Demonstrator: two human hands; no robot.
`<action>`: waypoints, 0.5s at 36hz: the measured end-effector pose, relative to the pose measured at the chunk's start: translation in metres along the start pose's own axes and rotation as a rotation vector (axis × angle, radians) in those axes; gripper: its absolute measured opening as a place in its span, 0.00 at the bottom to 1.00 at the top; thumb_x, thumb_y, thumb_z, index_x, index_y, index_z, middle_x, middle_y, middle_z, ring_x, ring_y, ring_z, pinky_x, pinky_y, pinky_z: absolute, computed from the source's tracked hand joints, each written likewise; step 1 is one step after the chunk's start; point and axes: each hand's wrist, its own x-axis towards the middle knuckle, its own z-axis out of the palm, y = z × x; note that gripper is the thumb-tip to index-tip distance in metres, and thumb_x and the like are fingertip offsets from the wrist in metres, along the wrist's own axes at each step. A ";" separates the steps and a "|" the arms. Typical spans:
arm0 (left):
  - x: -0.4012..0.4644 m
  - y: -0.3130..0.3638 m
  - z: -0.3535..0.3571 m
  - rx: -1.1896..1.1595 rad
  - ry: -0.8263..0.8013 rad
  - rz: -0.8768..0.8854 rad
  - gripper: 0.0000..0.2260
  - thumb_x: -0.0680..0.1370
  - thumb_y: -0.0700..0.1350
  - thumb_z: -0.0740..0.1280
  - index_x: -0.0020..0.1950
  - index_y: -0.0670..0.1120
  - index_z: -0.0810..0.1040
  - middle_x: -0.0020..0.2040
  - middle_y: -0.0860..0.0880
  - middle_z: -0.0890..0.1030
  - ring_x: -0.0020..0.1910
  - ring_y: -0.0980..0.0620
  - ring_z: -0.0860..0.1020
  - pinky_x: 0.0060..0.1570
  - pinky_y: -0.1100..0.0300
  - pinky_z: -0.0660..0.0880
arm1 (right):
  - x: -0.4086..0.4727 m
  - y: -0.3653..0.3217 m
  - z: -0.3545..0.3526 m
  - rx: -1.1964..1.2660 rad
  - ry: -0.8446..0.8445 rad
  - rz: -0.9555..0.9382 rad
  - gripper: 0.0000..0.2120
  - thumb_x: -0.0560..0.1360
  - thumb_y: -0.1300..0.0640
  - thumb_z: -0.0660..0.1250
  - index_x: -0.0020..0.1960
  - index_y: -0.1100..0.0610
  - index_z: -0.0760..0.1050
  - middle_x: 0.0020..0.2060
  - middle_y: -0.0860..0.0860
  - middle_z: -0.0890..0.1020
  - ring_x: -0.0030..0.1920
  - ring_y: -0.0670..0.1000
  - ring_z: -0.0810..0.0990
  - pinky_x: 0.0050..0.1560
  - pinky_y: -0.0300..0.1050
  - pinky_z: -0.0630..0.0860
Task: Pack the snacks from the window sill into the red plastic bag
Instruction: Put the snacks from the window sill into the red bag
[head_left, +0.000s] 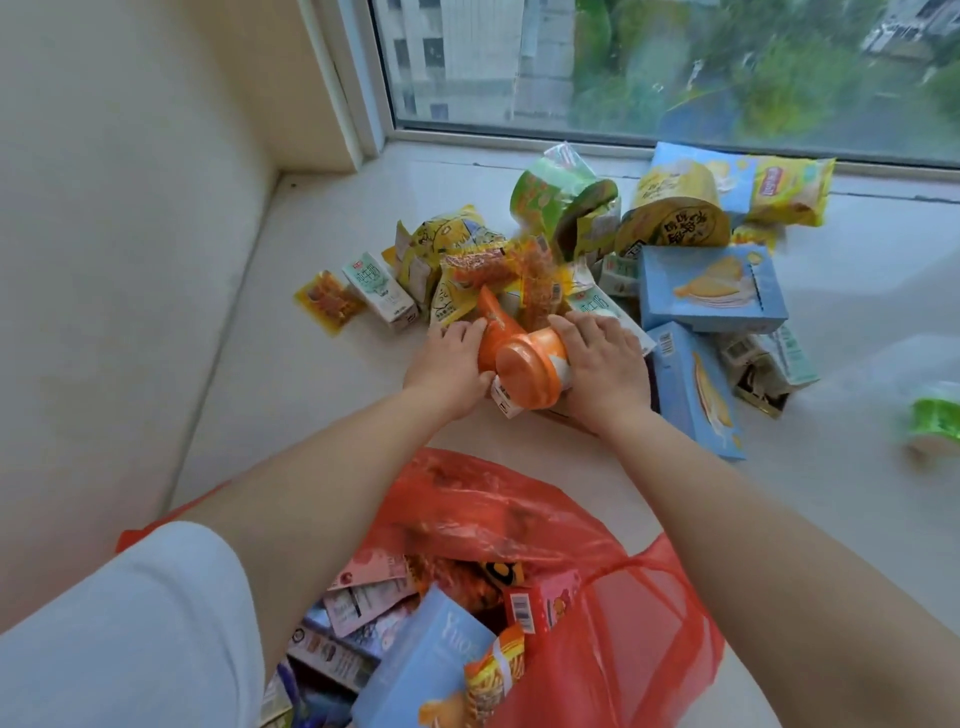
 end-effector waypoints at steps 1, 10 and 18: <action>0.002 0.002 0.003 -0.001 -0.008 -0.037 0.31 0.79 0.55 0.61 0.77 0.47 0.53 0.74 0.46 0.62 0.71 0.42 0.58 0.67 0.50 0.62 | -0.001 0.001 0.002 -0.017 0.018 0.001 0.37 0.67 0.50 0.73 0.72 0.50 0.62 0.69 0.51 0.67 0.67 0.58 0.64 0.66 0.54 0.60; 0.015 0.008 0.008 -0.179 -0.118 -0.323 0.26 0.64 0.60 0.72 0.57 0.47 0.76 0.52 0.46 0.79 0.56 0.45 0.75 0.49 0.54 0.75 | -0.009 0.009 0.006 0.144 0.090 0.153 0.35 0.62 0.42 0.72 0.64 0.54 0.67 0.59 0.52 0.74 0.60 0.59 0.67 0.59 0.53 0.63; 0.000 0.004 0.025 -0.427 -0.265 -0.400 0.18 0.62 0.57 0.74 0.45 0.47 0.81 0.45 0.47 0.82 0.43 0.47 0.80 0.47 0.55 0.79 | -0.022 0.020 -0.005 0.898 0.085 0.735 0.32 0.65 0.43 0.74 0.61 0.58 0.67 0.50 0.50 0.74 0.55 0.52 0.75 0.50 0.44 0.70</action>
